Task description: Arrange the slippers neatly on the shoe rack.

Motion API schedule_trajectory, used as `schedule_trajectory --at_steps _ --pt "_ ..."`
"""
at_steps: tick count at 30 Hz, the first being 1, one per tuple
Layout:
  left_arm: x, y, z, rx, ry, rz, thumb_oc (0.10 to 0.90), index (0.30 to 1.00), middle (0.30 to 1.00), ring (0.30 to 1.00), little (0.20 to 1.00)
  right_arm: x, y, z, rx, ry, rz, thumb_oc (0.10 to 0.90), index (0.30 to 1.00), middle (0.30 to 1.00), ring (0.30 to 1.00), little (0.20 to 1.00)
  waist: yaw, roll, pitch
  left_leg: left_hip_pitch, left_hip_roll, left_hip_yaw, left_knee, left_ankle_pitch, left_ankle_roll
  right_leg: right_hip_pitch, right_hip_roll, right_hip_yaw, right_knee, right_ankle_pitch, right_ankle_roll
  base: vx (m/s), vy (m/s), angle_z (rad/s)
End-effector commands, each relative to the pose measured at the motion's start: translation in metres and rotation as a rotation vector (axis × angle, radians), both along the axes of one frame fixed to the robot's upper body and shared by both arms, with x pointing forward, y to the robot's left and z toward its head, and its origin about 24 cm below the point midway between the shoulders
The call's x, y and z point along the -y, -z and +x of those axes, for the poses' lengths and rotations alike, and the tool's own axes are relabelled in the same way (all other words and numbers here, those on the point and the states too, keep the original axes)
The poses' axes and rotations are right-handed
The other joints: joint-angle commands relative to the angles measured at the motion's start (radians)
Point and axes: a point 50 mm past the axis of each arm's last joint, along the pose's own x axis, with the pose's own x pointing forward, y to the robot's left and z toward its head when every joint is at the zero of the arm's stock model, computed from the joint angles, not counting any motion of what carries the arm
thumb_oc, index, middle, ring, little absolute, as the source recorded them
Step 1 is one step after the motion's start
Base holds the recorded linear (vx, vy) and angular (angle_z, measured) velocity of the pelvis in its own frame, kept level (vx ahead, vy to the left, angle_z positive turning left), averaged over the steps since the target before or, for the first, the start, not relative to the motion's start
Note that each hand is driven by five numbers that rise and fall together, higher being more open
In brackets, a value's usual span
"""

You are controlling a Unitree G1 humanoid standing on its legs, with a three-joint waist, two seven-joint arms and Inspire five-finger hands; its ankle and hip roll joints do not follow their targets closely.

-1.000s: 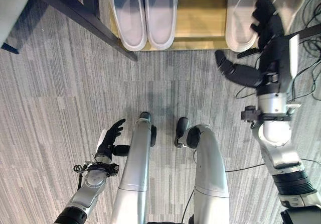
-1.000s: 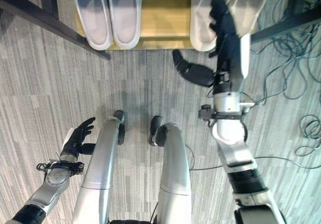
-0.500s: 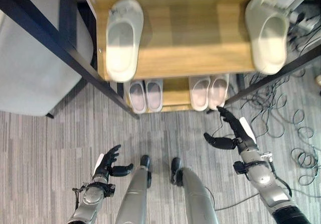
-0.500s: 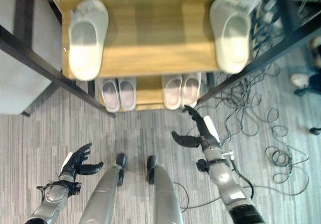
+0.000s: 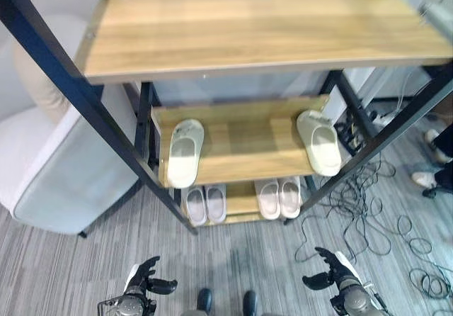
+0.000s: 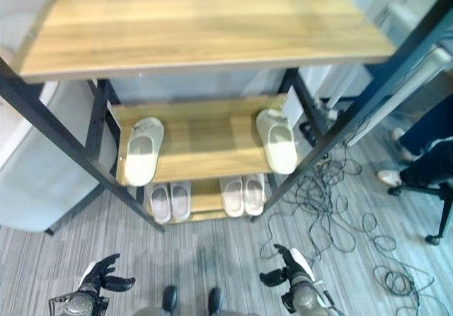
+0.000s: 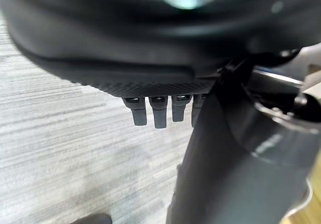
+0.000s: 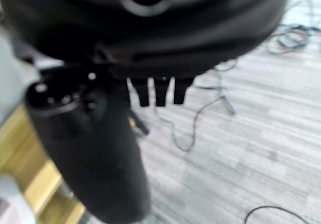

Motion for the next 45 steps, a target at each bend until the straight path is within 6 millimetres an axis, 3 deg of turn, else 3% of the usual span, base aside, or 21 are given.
schedule_trajectory --at_steps 1,5,11,12,19,26,32,36,41,42,43,45 --pt "-0.006 -0.002 0.000 -0.016 0.038 0.032 0.800 0.900 0.900 0.900 0.900 0.012 -0.009 0.008 0.034 0.017 -0.013 0.800 0.900 0.900 0.900 0.900 0.022 -0.025 -0.003 -0.086 -0.042 -0.013 -0.018 0.053 -0.024 -0.066 -0.025 -0.032 0.091 -0.030 0.066 0.09 -0.020 -0.19" --pt "-0.002 0.005 -0.010 -0.091 0.046 0.025 0.800 0.900 0.900 0.900 0.900 0.010 0.006 -0.014 -0.086 0.057 -0.012 0.800 0.900 0.900 0.900 0.900 0.021 -0.021 -0.035 -0.054 -0.049 -0.007 -0.018 0.040 -0.029 -0.006 -0.030 -0.036 0.031 -0.014 0.075 0.07 -0.007 -0.01" --pt "0.003 0.009 -0.018 -0.128 0.059 0.018 0.800 0.900 0.900 0.900 0.900 0.007 0.013 -0.028 -0.140 0.081 -0.007 0.800 0.900 0.900 0.900 0.900 0.020 -0.022 -0.052 -0.025 -0.050 -0.001 -0.018 0.026 -0.033 0.034 -0.036 -0.037 0.007 -0.014 0.080 0.04 0.006 0.04" --pt "0.009 0.001 0.022 -0.051 0.042 0.046 0.800 0.900 0.900 0.900 0.900 0.016 0.019 -0.053 -0.176 0.333 0.033 0.800 0.900 0.900 0.900 0.900 0.034 -0.028 0.019 0.011 -0.051 -0.106 0.012 -0.031 -0.013 -0.120 -0.072 0.048 0.142 0.030 0.115 0.03 -0.031 0.02" --pt "0.013 0.006 0.010 -0.095 0.042 0.025 0.800 0.900 0.900 0.900 0.900 0.024 0.016 -0.055 -0.173 0.355 0.022 0.800 0.900 0.900 0.900 0.900 0.031 -0.018 -0.010 0.027 -0.025 -0.109 -0.017 -0.012 -0.027 -0.074 -0.061 0.017 0.106 0.020 0.103 0.04 -0.053 0.03" --pt "0.020 0.010 0.005 -0.121 0.084 0.009 0.800 0.900 0.900 0.900 0.900 0.025 0.019 -0.071 -0.210 0.395 0.020 0.800 0.900 0.900 0.900 0.900 0.019 -0.009 -0.018 0.042 -0.020 -0.106 -0.018 -0.011 -0.032 -0.048 -0.055 0.007 0.109 0.003 0.093 0.04 -0.012 0.04" --pt "0.026 0.005 0.022 -0.072 0.121 0.002 0.800 0.900 0.900 0.900 0.900 0.015 0.021 -0.059 -0.201 0.328 0.034 0.800 0.900 0.900 0.900 0.900 0.012 -0.004 0.020 0.028 0.001 -0.116 -0.012 0.002 -0.048 -0.086 -0.037 0.013 0.167 -0.027 0.072 -0.04 -0.097 0.07" --pt "0.037 0.001 0.039 -0.014 0.161 -0.027 0.800 0.900 0.900 0.900 0.900 0.016 0.019 -0.054 -0.173 0.326 0.029 0.800 0.900 0.900 0.900 0.900 0.009 -0.017 0.048 -0.039 0.018 -0.108 0.086 -0.002 -0.067 -0.097 -0.034 0.007 0.178 -0.038 0.061 -0.04 -0.153 0.13" --pt "0.044 0.000 0.043 0.001 0.185 -0.039 0.800 0.900 0.900 0.900 0.900 0.021 0.017 -0.057 -0.166 0.338 0.015 0.800 0.900 0.900 0.900 0.900 0.000 -0.035 0.058 -0.080 0.011 -0.081 0.165 -0.022 -0.059 -0.095 -0.048 -0.002 0.180 -0.037 0.054 0.02 -0.080 0.12" --pt "0.047 0.001 0.042 -0.003 0.200 -0.042 0.800 0.900 0.900 0.900 0.900 0.021 0.018 -0.061 -0.182 0.341 0.015 0.800 0.900 0.900 0.900 0.900 0.001 -0.037 0.057 -0.091 -0.018 -0.073 0.175 -0.035 -0.038 -0.091 -0.041 -0.002 0.173 -0.039 0.046 0.07 -0.089 0.03" --pt "0.047 0.001 0.042 -0.003 0.200 -0.042 0.800 0.900 0.900 0.900 0.900 0.021 0.018 -0.061 -0.182 0.341 0.015 0.800 0.900 0.900 0.900 0.900 0.001 -0.037 0.057 -0.091 -0.019 -0.073 0.176 -0.036 -0.038 -0.089 -0.041 -0.002 0.173 -0.040 0.046 0.17 -0.118 0.10" --pt "0.047 0.005 0.033 -0.037 0.213 -0.036 0.800 0.900 0.900 0.900 0.900 0.020 0.020 -0.066 -0.211 0.336 0.013 0.800 0.900 0.900 0.900 0.900 0.007 -0.026 0.040 -0.085 -0.080 -0.072 0.112 -0.018 -0.014 -0.062 -0.013 -0.002 0.141 -0.039 0.049 0.19 -0.058 0.36"
